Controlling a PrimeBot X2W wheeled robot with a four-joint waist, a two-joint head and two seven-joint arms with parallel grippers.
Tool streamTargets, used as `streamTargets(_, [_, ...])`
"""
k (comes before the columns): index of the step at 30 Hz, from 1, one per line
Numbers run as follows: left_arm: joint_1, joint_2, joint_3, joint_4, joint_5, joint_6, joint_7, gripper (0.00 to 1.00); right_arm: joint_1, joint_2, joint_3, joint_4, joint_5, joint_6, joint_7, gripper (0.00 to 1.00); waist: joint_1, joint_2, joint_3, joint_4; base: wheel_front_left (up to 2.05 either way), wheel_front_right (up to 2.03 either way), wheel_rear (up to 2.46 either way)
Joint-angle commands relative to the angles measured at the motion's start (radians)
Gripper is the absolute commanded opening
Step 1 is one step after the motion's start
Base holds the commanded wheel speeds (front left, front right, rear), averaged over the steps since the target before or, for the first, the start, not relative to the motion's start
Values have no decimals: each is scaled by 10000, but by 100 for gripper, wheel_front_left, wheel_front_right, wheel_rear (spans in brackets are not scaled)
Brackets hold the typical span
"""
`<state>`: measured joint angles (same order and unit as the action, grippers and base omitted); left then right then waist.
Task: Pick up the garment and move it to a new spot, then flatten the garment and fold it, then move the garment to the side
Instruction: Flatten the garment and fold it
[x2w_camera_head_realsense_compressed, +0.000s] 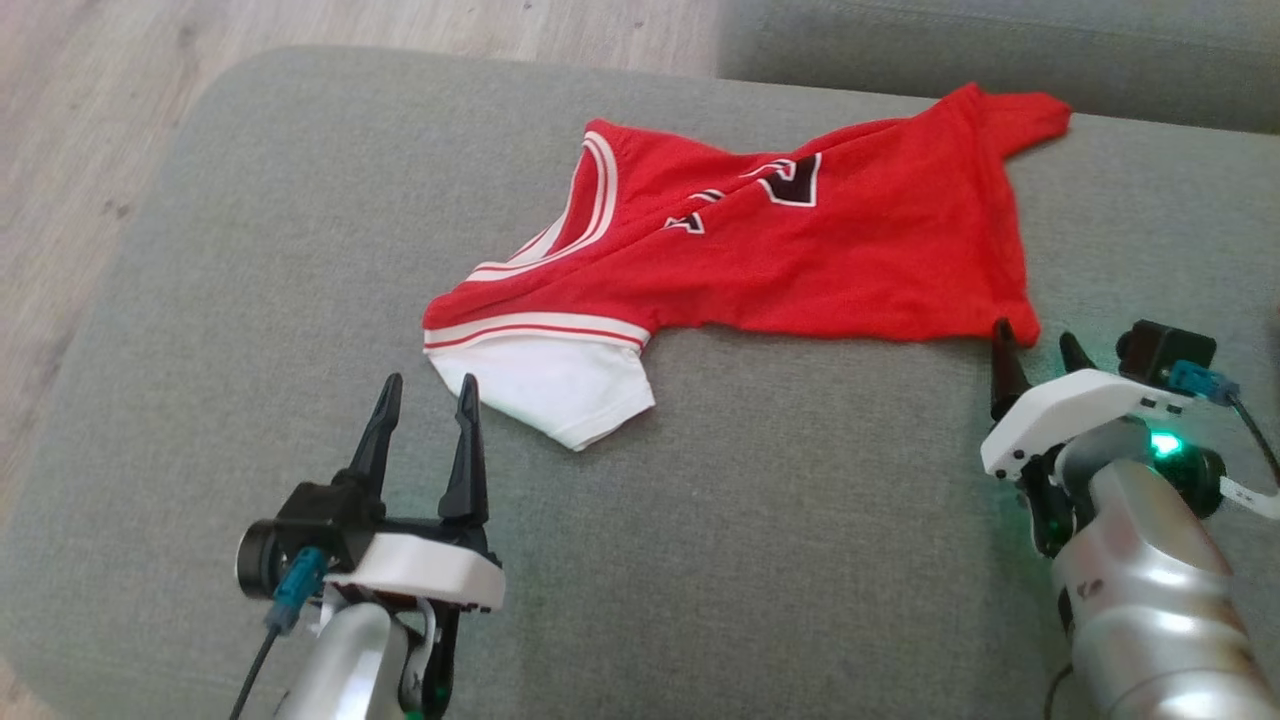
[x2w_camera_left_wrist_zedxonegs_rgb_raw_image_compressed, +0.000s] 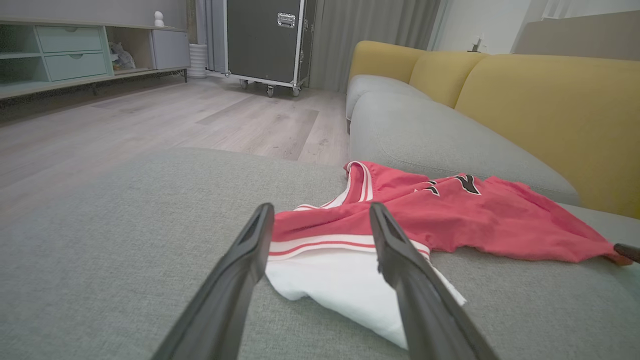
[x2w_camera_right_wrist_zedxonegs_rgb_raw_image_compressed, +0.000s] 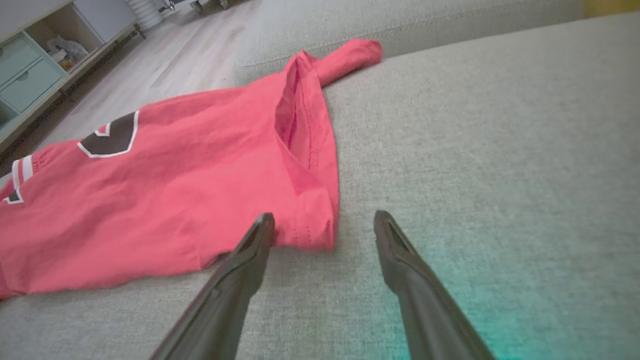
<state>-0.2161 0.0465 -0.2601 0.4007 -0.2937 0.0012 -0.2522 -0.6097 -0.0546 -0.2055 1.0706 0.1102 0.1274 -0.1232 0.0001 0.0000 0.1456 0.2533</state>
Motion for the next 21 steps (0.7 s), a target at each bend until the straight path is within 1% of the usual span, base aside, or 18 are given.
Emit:
streamTargets(1, [-412, 39, 239, -295, -55, 94, -95, 100, -571, 43, -11, 162, -155, 33, -180, 100, -1, 0, 86, 83, 0, 0, 0])
streamTargets(4, [-425, 38, 203, -316, -51, 136, -95, 100, -918, 43, -372, 891, -311, 33, -406, 100, -1, 0, 158, 114, 0, 0, 0])
streamTargets(7, [-426, 38, 153, -318, -39, 156, -95, 100, -1263, 43, -559, 1533, -222, 33, -587, 100, -1, 0, 216, 122, 0, 0, 0])
streamTargets(11, [-458, 38, 96, -287, -11, 167, -95, 100, -1488, 43, -507, 1944, -201, 33, -776, 100, -1, 0, 279, 103, 0, 0, 0])
streamTargets(13, [-472, 38, 64, -296, -18, 178, -95, 100, -1566, 43, -307, 2052, -206, 33, -771, 100, -1, 0, 309, 98, 0, 0, 0])
streamTargets(14, [-478, 38, 57, -292, -24, 182, -95, 100, -1596, 43, -156, 2089, -194, 33, -742, 71, -1, 0, 319, 91, 0, 0, 0])
streamTargets(15, [-481, 38, 56, -280, -25, 183, -95, 100, -1610, 43, -18, 2115, -207, 33, -736, 19, -1, 0, 323, 77, 0, 0, 0])
streamTargets(16, [-481, 38, 56, -280, -25, 183, -95, 100, -1610, 43, -18, 2115, -207, 33, -736, 19, -1, 0, 323, 77, 0, 0, 0])
streamTargets(17, [-472, 38, 56, -240, -10, 186, -95, 100, -1586, 43, 177, 2145, -329, 33, -776, 0, -1, 0, 304, 44, 0, 0, 0])
streamTargets(21, [-441, 38, 72, -149, 11, 195, -95, 100, -1550, 43, 168, 2165, -368, 33, -922, 0, -1, 0, 233, -20, 0, 0, 0])
